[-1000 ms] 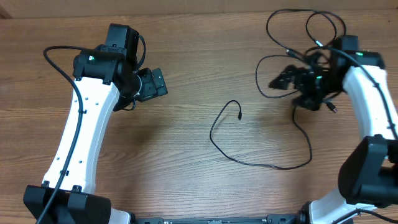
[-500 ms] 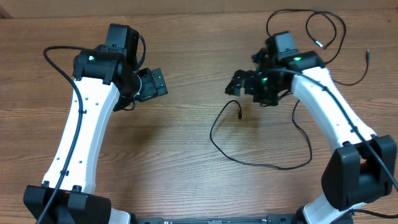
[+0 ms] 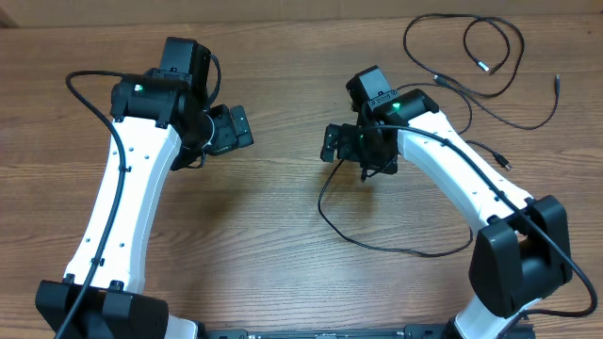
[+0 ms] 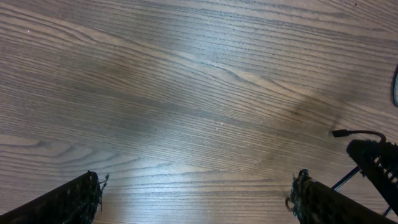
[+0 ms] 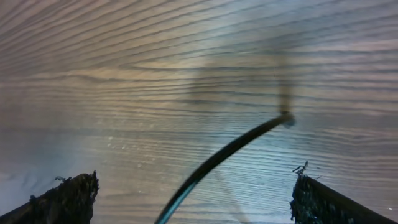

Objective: Untangle cables

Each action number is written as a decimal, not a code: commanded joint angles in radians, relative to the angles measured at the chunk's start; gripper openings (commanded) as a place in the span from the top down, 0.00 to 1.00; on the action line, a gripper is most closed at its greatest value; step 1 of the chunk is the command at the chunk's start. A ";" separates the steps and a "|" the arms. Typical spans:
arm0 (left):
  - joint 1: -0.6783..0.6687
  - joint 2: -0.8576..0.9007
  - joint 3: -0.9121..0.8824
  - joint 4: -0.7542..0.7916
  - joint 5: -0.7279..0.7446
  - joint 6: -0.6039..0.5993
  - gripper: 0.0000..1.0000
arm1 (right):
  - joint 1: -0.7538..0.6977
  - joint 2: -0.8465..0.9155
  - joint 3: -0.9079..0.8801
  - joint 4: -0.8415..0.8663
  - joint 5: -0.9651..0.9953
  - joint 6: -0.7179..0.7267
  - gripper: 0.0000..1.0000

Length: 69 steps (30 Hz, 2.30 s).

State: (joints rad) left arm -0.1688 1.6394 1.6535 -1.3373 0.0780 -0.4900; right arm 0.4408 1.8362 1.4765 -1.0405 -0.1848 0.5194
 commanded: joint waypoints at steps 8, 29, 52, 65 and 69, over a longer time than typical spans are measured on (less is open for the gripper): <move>-0.002 0.008 -0.005 0.003 0.001 0.011 0.01 | -0.001 0.018 0.015 0.031 -0.033 0.035 0.30; -0.002 0.008 -0.005 0.014 0.000 0.012 0.01 | -0.018 0.070 0.029 0.038 -0.037 0.034 0.96; -0.027 0.008 -0.023 0.011 0.355 0.380 0.00 | -0.209 0.008 0.109 0.119 -0.096 0.350 0.96; -0.221 0.008 -0.273 0.329 0.360 0.247 0.10 | -0.219 0.008 0.109 0.164 -0.231 0.483 0.96; -0.278 0.010 -0.350 0.481 0.356 0.183 0.11 | -0.219 0.008 0.109 0.178 -0.288 0.488 0.96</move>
State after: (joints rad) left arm -0.4072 1.6409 1.3567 -0.9257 0.4240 -0.2367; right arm 0.2184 1.8877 1.5581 -0.8738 -0.4168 0.9581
